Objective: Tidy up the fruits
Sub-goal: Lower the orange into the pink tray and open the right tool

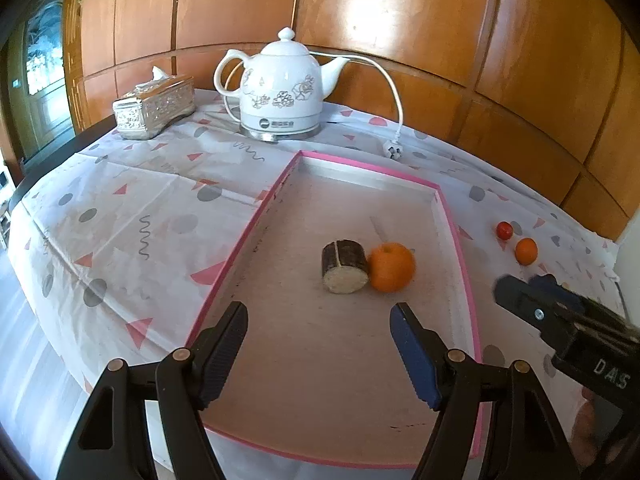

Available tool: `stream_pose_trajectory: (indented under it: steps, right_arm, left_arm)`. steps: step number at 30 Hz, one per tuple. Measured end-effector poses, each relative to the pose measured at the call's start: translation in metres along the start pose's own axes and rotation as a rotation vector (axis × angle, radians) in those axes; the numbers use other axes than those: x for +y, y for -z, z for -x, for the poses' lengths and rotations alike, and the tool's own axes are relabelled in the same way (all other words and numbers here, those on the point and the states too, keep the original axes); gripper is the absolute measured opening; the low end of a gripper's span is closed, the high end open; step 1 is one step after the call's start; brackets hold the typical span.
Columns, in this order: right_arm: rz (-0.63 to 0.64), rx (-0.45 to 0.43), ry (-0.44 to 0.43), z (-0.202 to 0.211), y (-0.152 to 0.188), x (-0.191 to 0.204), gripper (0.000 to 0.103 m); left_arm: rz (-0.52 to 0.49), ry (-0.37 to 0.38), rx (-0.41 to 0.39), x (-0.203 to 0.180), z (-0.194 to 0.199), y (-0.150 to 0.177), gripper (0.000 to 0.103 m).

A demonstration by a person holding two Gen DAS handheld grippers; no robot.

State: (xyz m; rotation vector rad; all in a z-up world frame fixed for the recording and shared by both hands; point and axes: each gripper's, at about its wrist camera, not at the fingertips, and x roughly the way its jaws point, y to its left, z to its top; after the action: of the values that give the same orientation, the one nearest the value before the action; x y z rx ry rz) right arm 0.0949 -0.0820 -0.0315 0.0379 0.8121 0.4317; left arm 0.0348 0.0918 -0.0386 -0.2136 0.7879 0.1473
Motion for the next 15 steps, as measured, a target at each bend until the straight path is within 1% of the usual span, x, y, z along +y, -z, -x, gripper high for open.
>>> stream_pose_trajectory:
  steps: [6,15]
  right_arm:
    - [-0.064,-0.017,0.074,0.016,0.014,-0.027,0.066]
    - [-0.102,-0.034,0.136,0.034,0.027,-0.049,0.066]
  left_arm:
    - [-0.029,0.008,0.004,-0.011,0.002,0.002,0.074]
    - [-0.078,0.029,0.006,-0.027,0.005,0.007,0.074]
